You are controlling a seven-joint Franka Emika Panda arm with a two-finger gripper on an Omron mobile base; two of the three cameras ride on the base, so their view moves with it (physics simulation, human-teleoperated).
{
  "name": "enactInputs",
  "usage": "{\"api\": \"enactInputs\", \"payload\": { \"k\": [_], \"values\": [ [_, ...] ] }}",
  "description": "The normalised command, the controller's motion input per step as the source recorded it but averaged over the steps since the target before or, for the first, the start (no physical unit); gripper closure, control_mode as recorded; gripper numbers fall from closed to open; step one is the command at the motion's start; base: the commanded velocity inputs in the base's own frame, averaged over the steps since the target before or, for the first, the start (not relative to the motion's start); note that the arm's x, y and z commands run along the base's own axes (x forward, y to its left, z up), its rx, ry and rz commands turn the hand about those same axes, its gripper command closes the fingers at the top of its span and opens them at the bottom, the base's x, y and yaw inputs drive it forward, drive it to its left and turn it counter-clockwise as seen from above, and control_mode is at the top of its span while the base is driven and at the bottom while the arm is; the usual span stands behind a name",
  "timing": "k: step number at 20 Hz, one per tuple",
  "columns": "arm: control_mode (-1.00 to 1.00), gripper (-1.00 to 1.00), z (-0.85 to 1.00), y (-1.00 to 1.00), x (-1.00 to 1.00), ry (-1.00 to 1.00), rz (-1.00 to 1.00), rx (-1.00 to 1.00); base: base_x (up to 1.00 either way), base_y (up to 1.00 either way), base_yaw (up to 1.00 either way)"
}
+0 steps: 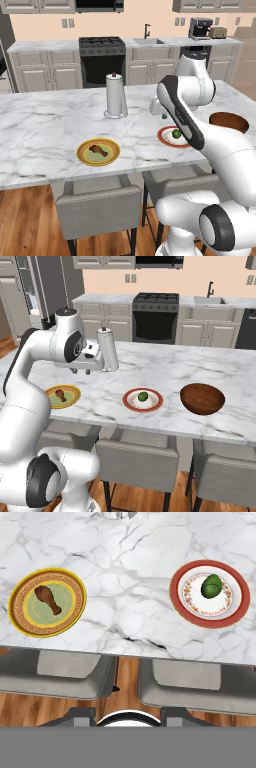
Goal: Pick the chicken drumstick and avocado from their plates and place them in the bowl. Then put the bowl in the fridge.
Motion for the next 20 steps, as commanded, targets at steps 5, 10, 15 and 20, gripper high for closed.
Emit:
{"api": "enactInputs", "payload": {
  "k": [5, 10, 15, 20],
  "values": [
    [-1.00, -1.00, -0.04, -0.12, 0.06, 0.00, 0.00, 0.05, 0.00, 0.00, 0.00],
    [-1.00, -1.00, -0.23, -0.42, 0.33, 0.00, 0.00, 0.02, 0.00, 0.00, 0.00],
    [-1.00, -1.00, -0.25, -0.43, 0.13, 0.00, -0.01, 0.00, 0.00, 0.00, 0.00],
    [-1.00, -1.00, -0.29, -0.46, 0.24, 0.12, -0.18, 0.00, 0.00, 0.00, 0.00]
  ]
}}
